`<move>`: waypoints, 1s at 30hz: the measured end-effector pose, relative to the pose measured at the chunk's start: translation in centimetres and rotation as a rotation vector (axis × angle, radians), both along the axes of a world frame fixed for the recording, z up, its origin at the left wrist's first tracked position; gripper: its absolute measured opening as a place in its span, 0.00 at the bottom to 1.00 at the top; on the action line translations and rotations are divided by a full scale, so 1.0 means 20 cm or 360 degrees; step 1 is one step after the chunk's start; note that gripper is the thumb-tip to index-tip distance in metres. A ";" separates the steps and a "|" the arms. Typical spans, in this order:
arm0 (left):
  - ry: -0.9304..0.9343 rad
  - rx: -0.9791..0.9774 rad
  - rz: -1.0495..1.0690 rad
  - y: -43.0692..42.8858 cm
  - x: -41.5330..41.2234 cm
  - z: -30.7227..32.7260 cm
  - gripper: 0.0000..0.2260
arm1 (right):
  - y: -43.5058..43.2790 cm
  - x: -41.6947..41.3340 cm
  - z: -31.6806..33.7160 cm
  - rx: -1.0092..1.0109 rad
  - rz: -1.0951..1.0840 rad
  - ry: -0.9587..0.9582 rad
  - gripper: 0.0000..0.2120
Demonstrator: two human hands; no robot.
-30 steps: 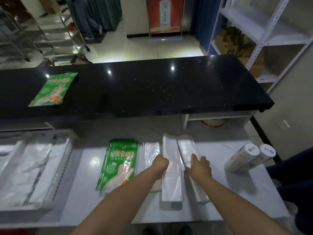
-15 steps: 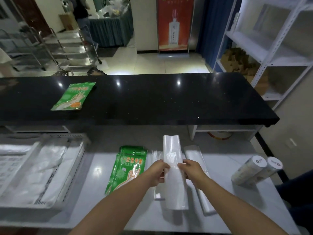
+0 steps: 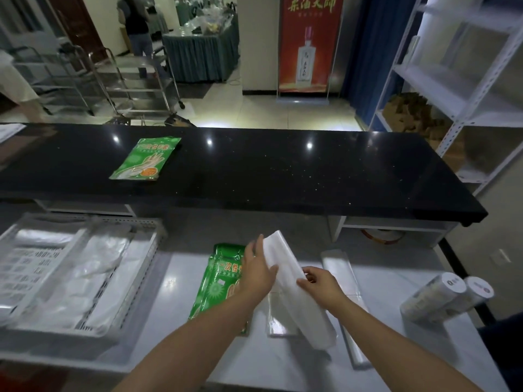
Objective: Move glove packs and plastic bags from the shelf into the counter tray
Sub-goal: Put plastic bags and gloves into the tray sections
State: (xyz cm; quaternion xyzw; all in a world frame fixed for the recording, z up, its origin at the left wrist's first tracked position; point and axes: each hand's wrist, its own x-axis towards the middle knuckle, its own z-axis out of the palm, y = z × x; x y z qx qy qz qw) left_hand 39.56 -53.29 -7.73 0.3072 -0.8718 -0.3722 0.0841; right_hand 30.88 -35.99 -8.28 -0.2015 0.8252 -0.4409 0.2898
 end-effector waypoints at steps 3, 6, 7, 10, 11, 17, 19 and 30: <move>-0.0060 -0.0950 -0.0622 -0.08 0.02 0.00 0.34 | -0.04 -0.02 0.03 0.0258 0.0269 0.0429 0.03; -0.0270 -0.1232 -0.1075 -0.13 0.00 0.00 0.31 | -0.08 -0.03 0.05 0.0403 0.0483 0.0633 0.07; -0.0358 -0.1198 -0.1104 -0.15 0.00 0.01 0.29 | -0.09 -0.03 0.05 0.0419 0.0506 0.0681 0.04; -0.0536 -0.1010 -0.1074 -0.15 0.00 0.03 0.15 | -0.12 -0.04 0.03 0.0439 0.0583 0.0858 0.06; -0.0551 -0.0967 -0.1061 -0.15 0.01 0.03 0.11 | -0.12 -0.04 0.03 0.0425 0.0609 0.0906 0.07; -0.0692 -0.0623 -0.0886 -0.13 0.06 0.00 0.11 | -0.07 -0.04 -0.08 0.0180 0.0719 0.1627 0.11; -0.0759 -0.0435 -0.0808 -0.16 0.07 -0.02 0.13 | -0.03 -0.02 -0.12 0.0175 0.0823 0.1734 0.15; -0.0771 -0.0662 -0.0849 -0.15 0.28 -0.26 0.29 | -0.21 0.18 -0.30 0.0705 0.0592 0.0959 0.14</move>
